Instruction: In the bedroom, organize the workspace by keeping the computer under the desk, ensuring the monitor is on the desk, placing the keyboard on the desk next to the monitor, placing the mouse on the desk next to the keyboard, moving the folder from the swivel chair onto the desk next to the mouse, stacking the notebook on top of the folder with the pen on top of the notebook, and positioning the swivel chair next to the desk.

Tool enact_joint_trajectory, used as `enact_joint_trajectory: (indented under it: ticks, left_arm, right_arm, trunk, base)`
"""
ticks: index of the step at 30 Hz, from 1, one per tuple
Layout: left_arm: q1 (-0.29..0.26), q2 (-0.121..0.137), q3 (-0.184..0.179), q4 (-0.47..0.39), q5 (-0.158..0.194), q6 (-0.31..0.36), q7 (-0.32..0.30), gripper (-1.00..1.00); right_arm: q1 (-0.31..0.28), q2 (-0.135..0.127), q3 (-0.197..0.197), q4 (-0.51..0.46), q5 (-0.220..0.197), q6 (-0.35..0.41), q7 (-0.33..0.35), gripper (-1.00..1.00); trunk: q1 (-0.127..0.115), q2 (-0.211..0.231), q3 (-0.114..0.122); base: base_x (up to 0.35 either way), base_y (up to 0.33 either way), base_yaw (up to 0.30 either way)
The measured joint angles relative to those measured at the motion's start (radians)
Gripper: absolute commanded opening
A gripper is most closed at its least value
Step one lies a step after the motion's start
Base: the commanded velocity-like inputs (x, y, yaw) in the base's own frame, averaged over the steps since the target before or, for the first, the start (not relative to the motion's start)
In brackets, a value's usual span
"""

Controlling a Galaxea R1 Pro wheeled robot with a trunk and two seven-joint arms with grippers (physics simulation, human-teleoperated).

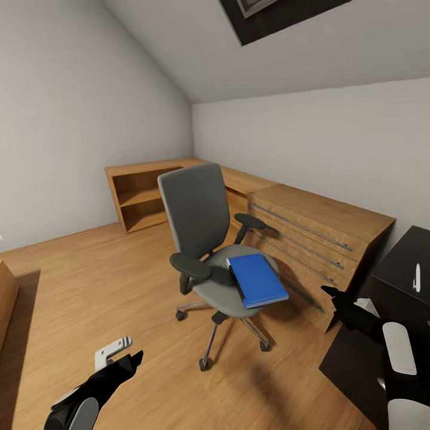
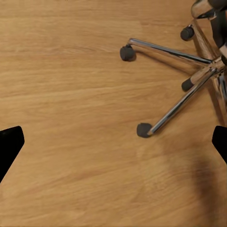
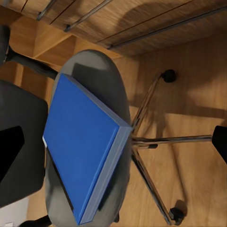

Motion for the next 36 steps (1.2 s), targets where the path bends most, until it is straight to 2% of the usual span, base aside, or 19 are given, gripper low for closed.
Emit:
enact_joint_trajectory:
  ticks: [14, 20, 23, 29, 36]
  left_arm:
    - [0.0, 0.0, -0.001, -0.001, 0.0, 0.001, 0.0, 1.0]
    - [0.0, 0.0, -0.001, -0.001, 0.0, 0.001, 0.0, 1.0]
    - [0.0, 0.0, -0.001, 0.0, 0.0, 0.001, 0.0, 1.0]
    - [0.0, 0.0, -0.001, 0.0, 0.0, 0.001, 0.0, 1.0]
    - [0.0, -0.001, -0.001, 0.0, 0.0, 0.001, 0.0, 1.0]
  right_arm:
    - [0.0, 0.007, 0.0, 0.017, -0.005, 0.0, 0.013, 1.0]
    - [0.0, 0.015, 0.002, 0.022, -0.007, -0.002, 0.015, 1.0]
    - [0.0, 0.027, 0.002, 0.022, -0.03, -0.003, 0.032, 1.0]
    - [0.0, 0.032, 0.003, 0.026, -0.091, -0.002, 0.071, 1.0]
    - [0.0, 0.029, 0.004, 0.044, -0.113, 0.0, 0.085, 1.0]
  trunk:
    - [0.054, -0.098, -0.044]
    - [0.054, -0.098, -0.044]
    - [0.061, -0.112, -0.05]
    - [0.084, -0.154, -0.069]
    - [0.111, -0.203, -0.091]
  base:
    - [0.0, 0.0, 0.0]
    - [0.0, 0.0, 0.0]
    - [0.0, 0.0, 0.0]
    - [0.0, 0.0, 0.0]
    - [0.0, 0.0, 0.0]
